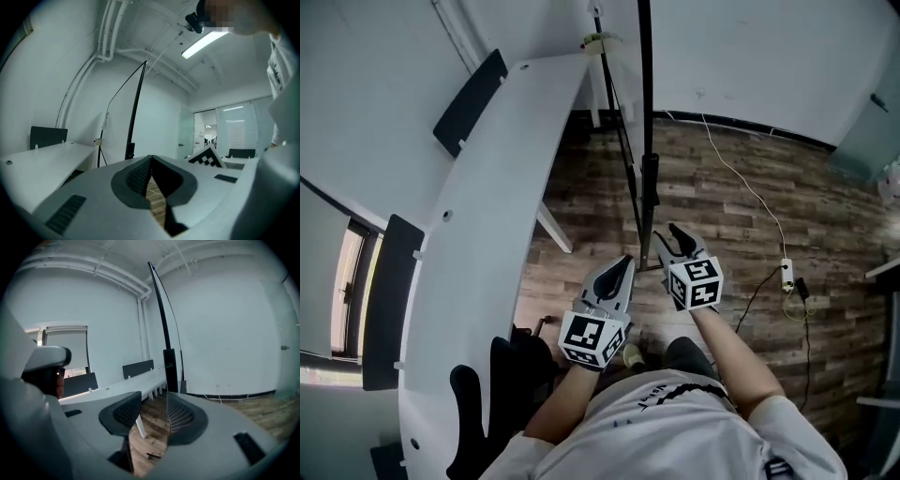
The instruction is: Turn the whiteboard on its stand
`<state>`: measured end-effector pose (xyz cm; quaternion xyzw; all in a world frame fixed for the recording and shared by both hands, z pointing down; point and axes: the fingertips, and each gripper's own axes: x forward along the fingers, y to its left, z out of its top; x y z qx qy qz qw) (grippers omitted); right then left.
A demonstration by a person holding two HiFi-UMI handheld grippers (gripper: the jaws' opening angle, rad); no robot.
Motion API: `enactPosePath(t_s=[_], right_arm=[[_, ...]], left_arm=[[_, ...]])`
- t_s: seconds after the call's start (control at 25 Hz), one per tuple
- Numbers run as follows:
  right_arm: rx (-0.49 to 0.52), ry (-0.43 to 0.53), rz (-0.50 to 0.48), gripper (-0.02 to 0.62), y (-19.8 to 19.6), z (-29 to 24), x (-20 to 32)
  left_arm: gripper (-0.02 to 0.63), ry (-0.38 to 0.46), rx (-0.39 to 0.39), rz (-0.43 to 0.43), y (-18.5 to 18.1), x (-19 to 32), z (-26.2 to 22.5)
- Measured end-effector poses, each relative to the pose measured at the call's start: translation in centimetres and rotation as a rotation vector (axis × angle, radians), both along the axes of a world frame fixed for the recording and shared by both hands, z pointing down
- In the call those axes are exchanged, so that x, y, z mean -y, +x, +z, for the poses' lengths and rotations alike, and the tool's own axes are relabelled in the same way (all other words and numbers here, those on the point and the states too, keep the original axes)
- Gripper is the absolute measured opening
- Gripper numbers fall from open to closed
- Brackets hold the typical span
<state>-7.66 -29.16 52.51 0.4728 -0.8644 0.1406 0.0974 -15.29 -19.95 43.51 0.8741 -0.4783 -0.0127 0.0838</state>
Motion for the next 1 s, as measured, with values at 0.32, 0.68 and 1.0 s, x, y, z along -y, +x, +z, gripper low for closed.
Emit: enactPosePath(t_s=[0.32,0.68,1.0], right_arm=[[-0.039,-0.083,0.048,0.211,-0.5,4.8,8.2],[-0.085,-0.141,0.067,0.221,-1.1,9.2,14.0],[-0.125,-0.134,0.097,0.219,-2.0,10.6,16.7]], left_arm=[[0.012,-0.035,0.001,-0.015,-1.2,3.0,1.3],[0.012,-0.061,-0.003,-0.039,-1.7,5.7,2.2],[0.012,-0.080,-0.008,-0.040,-1.6,6.2,2.8]])
